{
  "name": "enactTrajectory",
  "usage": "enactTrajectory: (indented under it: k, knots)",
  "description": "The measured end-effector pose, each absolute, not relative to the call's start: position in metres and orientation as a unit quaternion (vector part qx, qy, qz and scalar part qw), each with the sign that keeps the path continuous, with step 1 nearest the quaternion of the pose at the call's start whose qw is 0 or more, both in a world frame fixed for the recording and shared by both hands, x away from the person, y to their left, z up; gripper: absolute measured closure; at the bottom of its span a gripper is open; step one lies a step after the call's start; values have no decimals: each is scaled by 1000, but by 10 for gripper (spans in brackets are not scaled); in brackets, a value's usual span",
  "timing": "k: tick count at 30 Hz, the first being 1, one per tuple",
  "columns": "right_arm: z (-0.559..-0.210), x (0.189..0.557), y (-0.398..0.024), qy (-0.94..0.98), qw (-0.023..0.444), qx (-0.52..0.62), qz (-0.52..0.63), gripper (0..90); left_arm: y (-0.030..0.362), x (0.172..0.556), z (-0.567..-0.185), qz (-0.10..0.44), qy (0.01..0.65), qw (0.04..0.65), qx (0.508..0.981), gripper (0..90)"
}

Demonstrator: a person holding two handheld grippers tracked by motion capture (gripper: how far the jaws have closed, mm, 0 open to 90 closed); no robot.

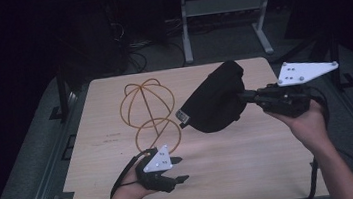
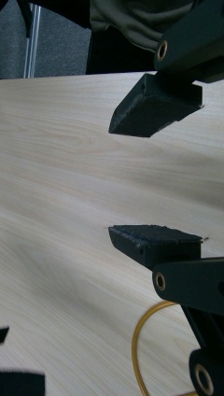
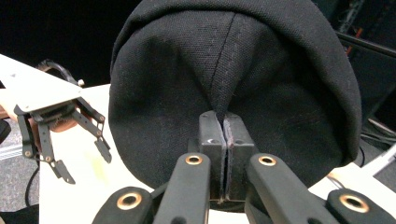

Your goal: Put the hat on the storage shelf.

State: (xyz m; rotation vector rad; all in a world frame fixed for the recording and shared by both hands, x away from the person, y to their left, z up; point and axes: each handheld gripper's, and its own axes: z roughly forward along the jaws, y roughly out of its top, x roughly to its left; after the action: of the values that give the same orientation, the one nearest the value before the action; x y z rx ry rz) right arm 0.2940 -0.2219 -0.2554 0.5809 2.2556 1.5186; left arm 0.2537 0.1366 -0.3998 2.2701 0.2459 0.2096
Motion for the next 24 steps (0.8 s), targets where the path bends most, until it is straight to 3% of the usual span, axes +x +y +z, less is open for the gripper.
enactTrajectory:
  k: [24]
  knots:
    - [-210,342,-136,840,158,147,498,885,126,253,-402,75,82,406,907,443]
